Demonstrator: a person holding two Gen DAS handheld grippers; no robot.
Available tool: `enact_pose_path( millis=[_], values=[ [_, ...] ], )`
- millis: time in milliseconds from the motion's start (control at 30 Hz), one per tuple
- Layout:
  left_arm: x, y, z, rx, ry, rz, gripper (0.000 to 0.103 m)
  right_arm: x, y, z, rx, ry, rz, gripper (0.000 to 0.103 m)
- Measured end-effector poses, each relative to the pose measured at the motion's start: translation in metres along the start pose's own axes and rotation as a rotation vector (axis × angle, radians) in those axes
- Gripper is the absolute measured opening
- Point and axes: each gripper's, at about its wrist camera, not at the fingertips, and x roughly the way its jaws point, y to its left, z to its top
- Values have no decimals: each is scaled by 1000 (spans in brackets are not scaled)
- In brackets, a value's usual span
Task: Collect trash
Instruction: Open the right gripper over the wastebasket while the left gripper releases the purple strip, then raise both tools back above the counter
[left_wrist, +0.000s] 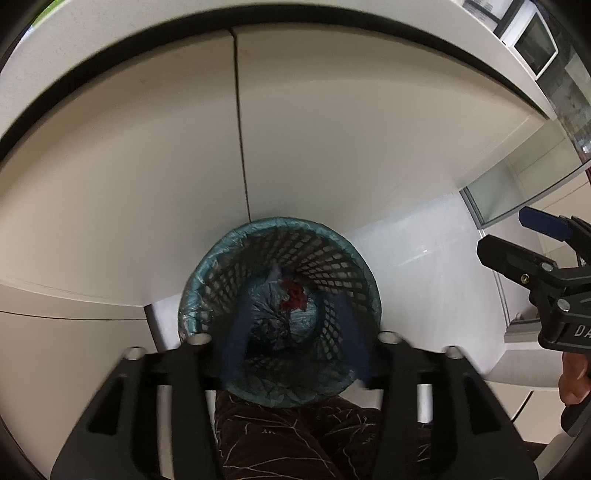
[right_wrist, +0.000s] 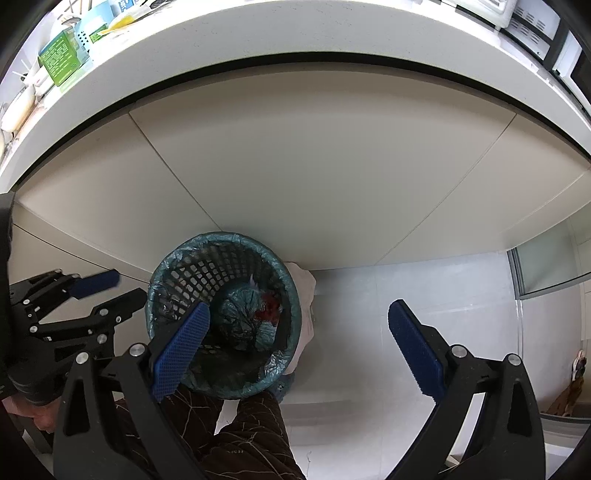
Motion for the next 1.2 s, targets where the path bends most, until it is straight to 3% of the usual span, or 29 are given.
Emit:
enact_pose_path(
  millis=[133,300,767,933,1200],
  values=[
    [-14,5,0,-22,-49,30,81,-4,1,3,-8,-10,-7,93],
    [-45,15,6,-75,-120,45,95,-24,7,13,-48,-59,-13,93],
    [-156,45,37,-221,-282,84,97,-96,15,65,-69,-198,27,93],
    [-180,66,52,-298,-291,86,97,-118,11,88,-50,-245,48,93],
    [-210,90,80,-332,-326,150,97,-138,5,123,-38,-298,40,93]
  ],
)
